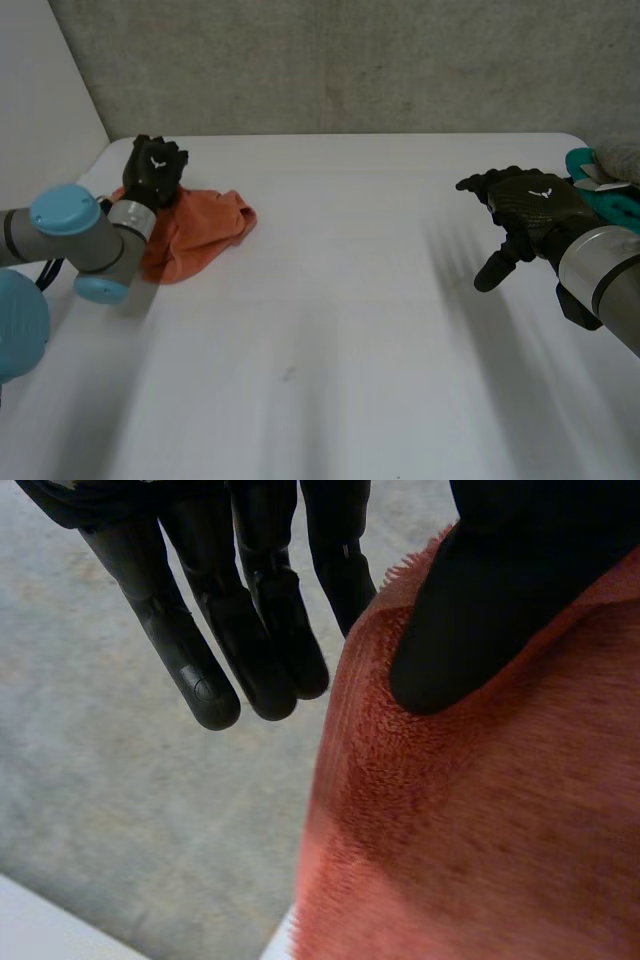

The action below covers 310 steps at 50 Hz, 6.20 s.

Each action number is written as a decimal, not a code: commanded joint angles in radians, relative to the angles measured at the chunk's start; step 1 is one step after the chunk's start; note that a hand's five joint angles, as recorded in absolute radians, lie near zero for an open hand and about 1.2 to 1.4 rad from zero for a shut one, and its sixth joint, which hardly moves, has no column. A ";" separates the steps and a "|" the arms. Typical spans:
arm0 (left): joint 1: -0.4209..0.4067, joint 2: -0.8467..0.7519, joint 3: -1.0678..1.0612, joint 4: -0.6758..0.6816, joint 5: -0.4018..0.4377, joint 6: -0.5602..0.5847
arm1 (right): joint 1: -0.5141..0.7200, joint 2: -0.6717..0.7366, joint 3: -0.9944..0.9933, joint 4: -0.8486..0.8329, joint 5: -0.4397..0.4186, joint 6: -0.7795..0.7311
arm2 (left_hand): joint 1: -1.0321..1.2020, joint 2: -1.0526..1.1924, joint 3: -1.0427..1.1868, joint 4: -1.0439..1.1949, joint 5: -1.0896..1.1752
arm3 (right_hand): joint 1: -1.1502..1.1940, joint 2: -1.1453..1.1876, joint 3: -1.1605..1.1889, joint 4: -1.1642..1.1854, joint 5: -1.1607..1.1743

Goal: Fold the laundry.

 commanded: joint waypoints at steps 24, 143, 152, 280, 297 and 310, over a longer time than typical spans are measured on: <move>-0.431 0.910 -0.374 0.005 -0.230 -0.448 | -0.116 -0.119 -0.074 0.065 -0.002 0.055 | 0.242 0.235 0.241 0.233 0.261 | -0.042 -0.032 -0.029 -0.029 -0.047; -0.442 1.008 -0.937 -0.179 -0.385 -0.259 | 0.071 0.188 -0.009 -0.086 -0.154 -0.102 | -0.980 -0.987 -0.981 -0.988 -0.961 | -0.042 -0.032 -0.029 -0.029 -0.047; -0.272 0.890 -0.753 -0.182 -0.131 -0.220 | 0.013 0.055 0.043 -0.041 -0.064 0.070 | -0.980 -0.987 -0.981 -0.988 -0.961 | -0.042 -0.032 -0.029 -0.029 -0.047; -0.135 0.405 -0.522 -0.397 0.040 0.081 | -0.034 0.245 0.051 0.121 -0.088 -0.043 | -0.530 -0.537 -0.531 -0.538 -0.511 | -0.042 -0.032 -0.029 -0.029 -0.047; -0.125 0.376 -0.519 -0.404 0.049 0.083 | -0.041 0.249 0.049 0.117 -0.087 -0.043 | 0.001 -0.006 0.000 -0.007 0.020 | -0.042 -0.032 -0.029 -0.029 -0.047; -0.128 0.434 -0.505 -0.409 0.014 0.096 | -0.056 0.231 0.041 0.121 -0.091 -0.043 | -0.688 -0.696 -0.689 -0.697 -0.670 | -0.042 -0.032 -0.029 -0.029 -0.047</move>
